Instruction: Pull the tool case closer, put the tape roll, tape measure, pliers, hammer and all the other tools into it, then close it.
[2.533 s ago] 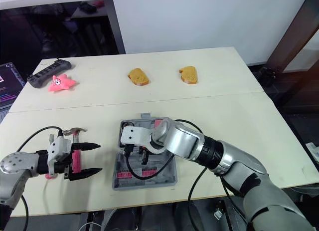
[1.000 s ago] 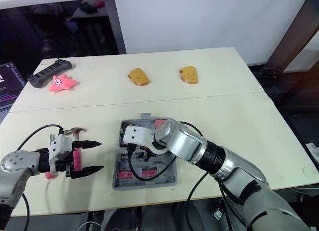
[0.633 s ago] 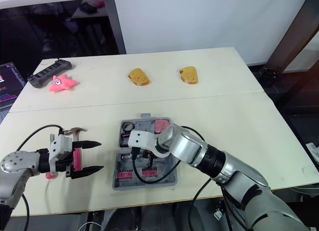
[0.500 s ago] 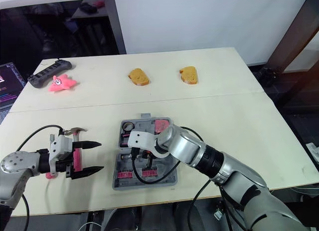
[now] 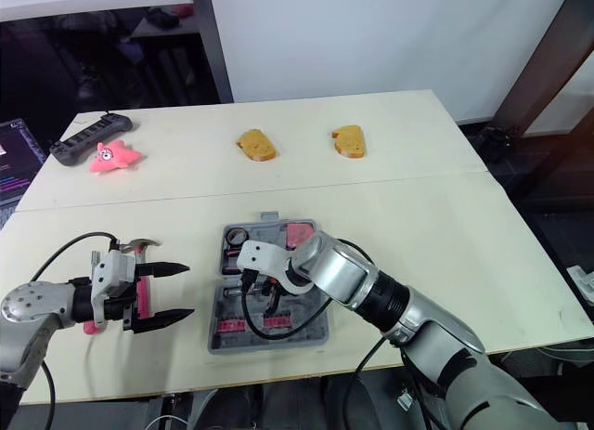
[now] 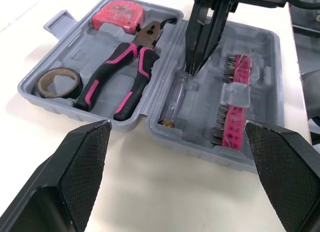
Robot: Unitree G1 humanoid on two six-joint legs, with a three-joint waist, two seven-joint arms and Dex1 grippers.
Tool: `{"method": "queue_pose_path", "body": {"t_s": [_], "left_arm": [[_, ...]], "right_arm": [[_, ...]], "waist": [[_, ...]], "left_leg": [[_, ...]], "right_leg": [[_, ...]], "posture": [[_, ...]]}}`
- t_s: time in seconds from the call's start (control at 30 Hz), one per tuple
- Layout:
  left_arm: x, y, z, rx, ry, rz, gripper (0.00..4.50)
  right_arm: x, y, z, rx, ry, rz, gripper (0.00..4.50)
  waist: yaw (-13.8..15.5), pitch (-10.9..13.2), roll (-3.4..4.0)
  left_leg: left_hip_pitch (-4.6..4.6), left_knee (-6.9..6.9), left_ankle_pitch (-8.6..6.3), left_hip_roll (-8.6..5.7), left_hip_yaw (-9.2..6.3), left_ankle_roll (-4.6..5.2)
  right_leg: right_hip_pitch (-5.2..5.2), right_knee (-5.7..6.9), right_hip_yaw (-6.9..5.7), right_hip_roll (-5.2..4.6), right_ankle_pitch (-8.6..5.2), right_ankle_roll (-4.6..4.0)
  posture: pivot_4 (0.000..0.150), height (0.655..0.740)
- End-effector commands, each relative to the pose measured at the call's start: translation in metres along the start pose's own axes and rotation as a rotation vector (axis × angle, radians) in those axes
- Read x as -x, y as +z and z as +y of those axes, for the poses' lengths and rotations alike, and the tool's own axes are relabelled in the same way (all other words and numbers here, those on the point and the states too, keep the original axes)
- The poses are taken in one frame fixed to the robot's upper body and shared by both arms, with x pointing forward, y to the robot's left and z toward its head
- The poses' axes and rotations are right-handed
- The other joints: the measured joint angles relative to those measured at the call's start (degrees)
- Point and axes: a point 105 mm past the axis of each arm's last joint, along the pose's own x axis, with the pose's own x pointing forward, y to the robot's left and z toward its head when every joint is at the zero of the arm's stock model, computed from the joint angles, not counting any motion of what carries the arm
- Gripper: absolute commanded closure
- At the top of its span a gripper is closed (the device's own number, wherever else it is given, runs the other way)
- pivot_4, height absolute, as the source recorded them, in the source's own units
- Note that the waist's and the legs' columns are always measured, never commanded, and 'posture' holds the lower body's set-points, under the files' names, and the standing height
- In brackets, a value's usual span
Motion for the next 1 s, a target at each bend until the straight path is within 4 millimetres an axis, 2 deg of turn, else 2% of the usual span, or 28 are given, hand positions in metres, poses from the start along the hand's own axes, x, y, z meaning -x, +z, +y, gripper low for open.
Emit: {"method": "queue_pose_path", "body": {"t_s": [0.03,0.17,0.27,0.53,0.6,0.73,0.9,1.0], "left_arm": [[0.004,0.008,0.002,-0.033,0.012,-0.009,0.0],[0.004,0.008,0.001,-0.033,0.01,-0.009,0.0],[0.005,0.008,0.001,-0.033,0.011,-0.009,0.0],[0.005,0.007,0.001,-0.034,0.009,-0.007,0.0],[0.005,0.007,0.0,-0.035,0.011,-0.007,0.0],[0.005,0.008,0.0,-0.033,0.013,-0.007,0.0],[0.006,0.008,-0.001,-0.033,0.013,-0.008,0.0],[0.006,0.008,-0.001,-0.033,0.016,-0.007,0.0]], "right_arm": [[0.023,0.038,0.019,0.061,0.093,-0.196,4.47],[0.038,0.052,0.023,0.124,0.098,-0.277,4.47],[0.035,0.047,0.014,0.109,0.051,-0.257,4.47],[0.01,0.008,-0.002,0.046,-0.014,-0.085,4.47],[0.004,-0.009,-0.002,0.028,-0.018,-0.018,4.47],[-0.007,-0.028,-0.004,-0.03,-0.026,0.045,4.47],[-0.01,-0.03,-0.001,-0.038,-0.001,0.054,4.47],[-0.005,-0.018,0.0,-0.041,0.019,-0.001,4.47]], "waist": [[0.05,0.01,0.01],[0.08,0.01,0.01],[0.09,0.01,0.01],[0.09,0.01,0.01],[0.03,0.01,0.01],[0.09,0.01,0.0],[0.09,-0.01,-0.02],[0.06,-0.01,-0.02]], "left_leg": [[-0.06,0.0,0.0,0.0,0.0,0.0],[-0.2,0.02,0.0,-0.02,0.01,-0.01],[-0.16,0.02,0.0,-0.02,0.0,-0.01],[-0.18,0.02,0.01,-0.03,0.02,-0.01],[-0.17,0.02,0.01,-0.03,0.02,-0.01],[-0.14,0.01,0.01,-0.03,0.02,-0.01],[0.0,0.01,0.01,-0.03,0.02,-0.01],[0.01,0.01,0.0,-0.02,0.01,-0.01]], "right_leg": [[-0.05,0.0,0.0,0.0,0.0,0.0],[-0.21,0.01,0.0,-0.04,0.01,0.01],[-0.16,0.01,-0.01,-0.04,0.01,0.01],[-0.17,0.01,-0.01,-0.05,0.01,0.01],[-0.17,0.01,0.0,-0.04,0.01,0.01],[-0.14,0.01,0.0,-0.04,0.0,0.0],[0.01,0.0,0.0,-0.04,0.0,0.01],[0.02,0.0,0.0,-0.03,0.0,0.0]], "posture": [[0.15,0.74],[0.15,0.74],[0.15,0.74],[0.15,0.74],[0.15,0.74],[0.15,0.74],[0.15,0.74],[0.15,0.74]]}}
